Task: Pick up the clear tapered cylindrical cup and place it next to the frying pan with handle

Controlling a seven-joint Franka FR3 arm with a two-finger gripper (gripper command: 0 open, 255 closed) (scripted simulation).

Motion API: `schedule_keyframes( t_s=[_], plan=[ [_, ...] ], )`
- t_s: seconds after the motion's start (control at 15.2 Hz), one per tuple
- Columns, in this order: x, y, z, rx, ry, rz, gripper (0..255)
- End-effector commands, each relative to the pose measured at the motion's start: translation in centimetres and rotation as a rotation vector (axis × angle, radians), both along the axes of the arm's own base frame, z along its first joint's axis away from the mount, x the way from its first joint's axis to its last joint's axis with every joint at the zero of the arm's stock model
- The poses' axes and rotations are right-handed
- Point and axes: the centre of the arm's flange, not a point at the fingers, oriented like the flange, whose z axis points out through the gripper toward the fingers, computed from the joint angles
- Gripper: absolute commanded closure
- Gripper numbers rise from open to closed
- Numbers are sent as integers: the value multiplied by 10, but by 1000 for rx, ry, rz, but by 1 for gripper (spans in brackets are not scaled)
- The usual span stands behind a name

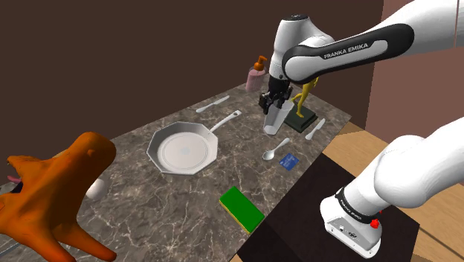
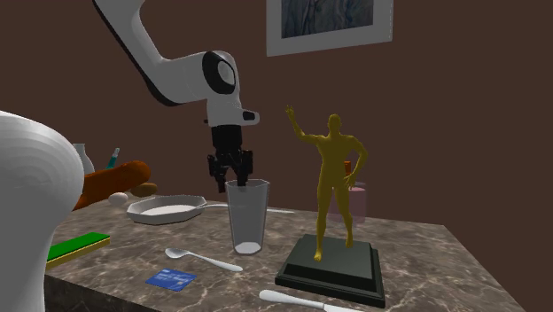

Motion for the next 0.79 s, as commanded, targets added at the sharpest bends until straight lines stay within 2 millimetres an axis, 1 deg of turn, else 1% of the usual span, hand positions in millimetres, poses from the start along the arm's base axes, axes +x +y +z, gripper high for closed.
schedule_keyframes(
  t_s=[0.0, 0.2, 0.4, 0.46, 0.73],
  plan=[
    [0, 0, 0, 0, 0, 0, 0],
    [0, 0, 0, 0, 0, 0, 0],
    [2, 5, 39, 0, 0, 0, 0],
    [2, 6, 50, 0, 0, 0, 0],
    [2, 6, 50, 0, 0, 0, 0]
  ],
)
